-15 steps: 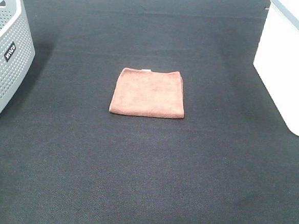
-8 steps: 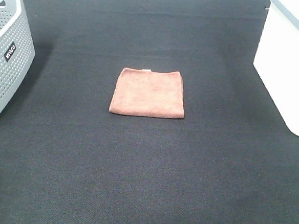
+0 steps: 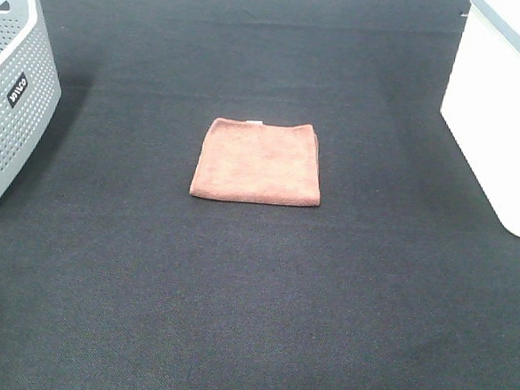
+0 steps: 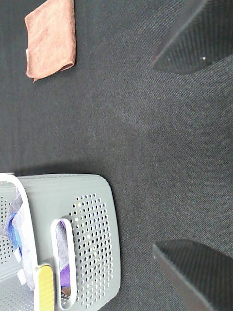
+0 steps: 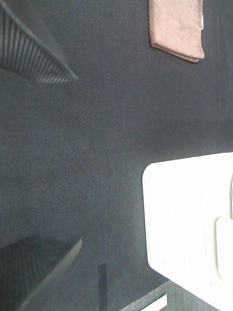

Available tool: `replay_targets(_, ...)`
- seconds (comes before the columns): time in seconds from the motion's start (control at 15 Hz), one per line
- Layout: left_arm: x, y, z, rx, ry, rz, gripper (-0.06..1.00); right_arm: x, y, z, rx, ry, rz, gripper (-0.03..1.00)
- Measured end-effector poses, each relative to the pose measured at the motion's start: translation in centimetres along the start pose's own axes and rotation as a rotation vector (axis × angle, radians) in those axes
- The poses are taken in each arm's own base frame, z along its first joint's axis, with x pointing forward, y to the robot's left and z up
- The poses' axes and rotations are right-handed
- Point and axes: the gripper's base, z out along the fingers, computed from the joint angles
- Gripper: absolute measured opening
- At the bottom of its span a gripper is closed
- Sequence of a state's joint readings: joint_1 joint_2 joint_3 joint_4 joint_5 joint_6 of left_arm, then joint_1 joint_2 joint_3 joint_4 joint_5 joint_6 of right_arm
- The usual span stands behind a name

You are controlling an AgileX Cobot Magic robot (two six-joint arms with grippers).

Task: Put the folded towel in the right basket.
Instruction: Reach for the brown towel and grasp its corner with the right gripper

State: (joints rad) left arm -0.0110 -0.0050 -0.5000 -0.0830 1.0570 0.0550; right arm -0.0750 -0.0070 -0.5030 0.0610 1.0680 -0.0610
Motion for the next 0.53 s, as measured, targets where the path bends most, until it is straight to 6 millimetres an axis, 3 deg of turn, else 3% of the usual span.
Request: replay_targets(0.53, 0.0, 0.0, 0.0, 0.0, 0.0, 0.0, 0.87, 0.0, 0.0, 0.0, 0.0, 0.0, 0.0, 0.79)
